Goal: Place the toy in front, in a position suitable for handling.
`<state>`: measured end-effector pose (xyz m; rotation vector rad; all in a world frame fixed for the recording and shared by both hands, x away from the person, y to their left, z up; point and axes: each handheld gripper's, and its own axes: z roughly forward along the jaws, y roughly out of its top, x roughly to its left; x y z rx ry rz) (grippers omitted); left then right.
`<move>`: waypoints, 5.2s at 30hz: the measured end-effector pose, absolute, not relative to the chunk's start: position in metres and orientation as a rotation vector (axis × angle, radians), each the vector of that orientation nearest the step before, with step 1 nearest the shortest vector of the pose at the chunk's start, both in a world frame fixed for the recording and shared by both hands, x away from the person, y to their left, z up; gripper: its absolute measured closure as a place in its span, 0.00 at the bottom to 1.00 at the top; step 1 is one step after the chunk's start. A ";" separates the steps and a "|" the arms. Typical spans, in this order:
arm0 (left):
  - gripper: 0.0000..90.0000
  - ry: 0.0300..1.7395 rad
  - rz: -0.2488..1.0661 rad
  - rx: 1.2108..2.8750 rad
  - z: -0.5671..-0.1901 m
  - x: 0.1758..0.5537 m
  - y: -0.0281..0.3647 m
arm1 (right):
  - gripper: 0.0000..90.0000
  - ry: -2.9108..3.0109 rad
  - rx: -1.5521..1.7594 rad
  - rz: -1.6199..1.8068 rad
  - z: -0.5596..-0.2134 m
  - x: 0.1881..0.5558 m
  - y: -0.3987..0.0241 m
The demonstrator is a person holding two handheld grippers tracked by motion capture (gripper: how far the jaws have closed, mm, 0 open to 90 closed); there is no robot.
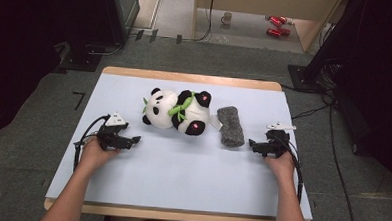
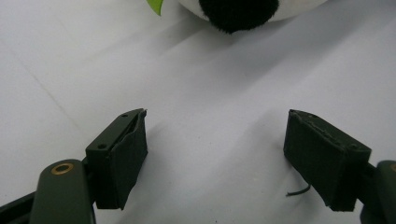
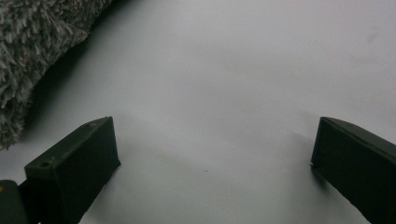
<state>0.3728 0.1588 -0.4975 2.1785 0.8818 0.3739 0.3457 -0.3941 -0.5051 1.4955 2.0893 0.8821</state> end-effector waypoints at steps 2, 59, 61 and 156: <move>0.23 0.882 0.373 2.178 -0.497 0.373 0.159 | 0.00 2.090 1.495 0.882 -0.505 0.346 -0.394; 0.25 0.903 0.262 2.033 -0.459 0.395 0.127 | 0.30 1.997 1.659 0.887 -0.485 0.331 -0.397; 0.25 0.900 0.267 2.023 -0.458 0.395 0.127 | 0.30 1.999 1.657 0.888 -0.485 0.330 -0.397; 0.61 1.031 0.072 1.937 -0.433 0.327 0.098 | 0.36 2.018 1.544 1.109 -0.467 0.364 -0.323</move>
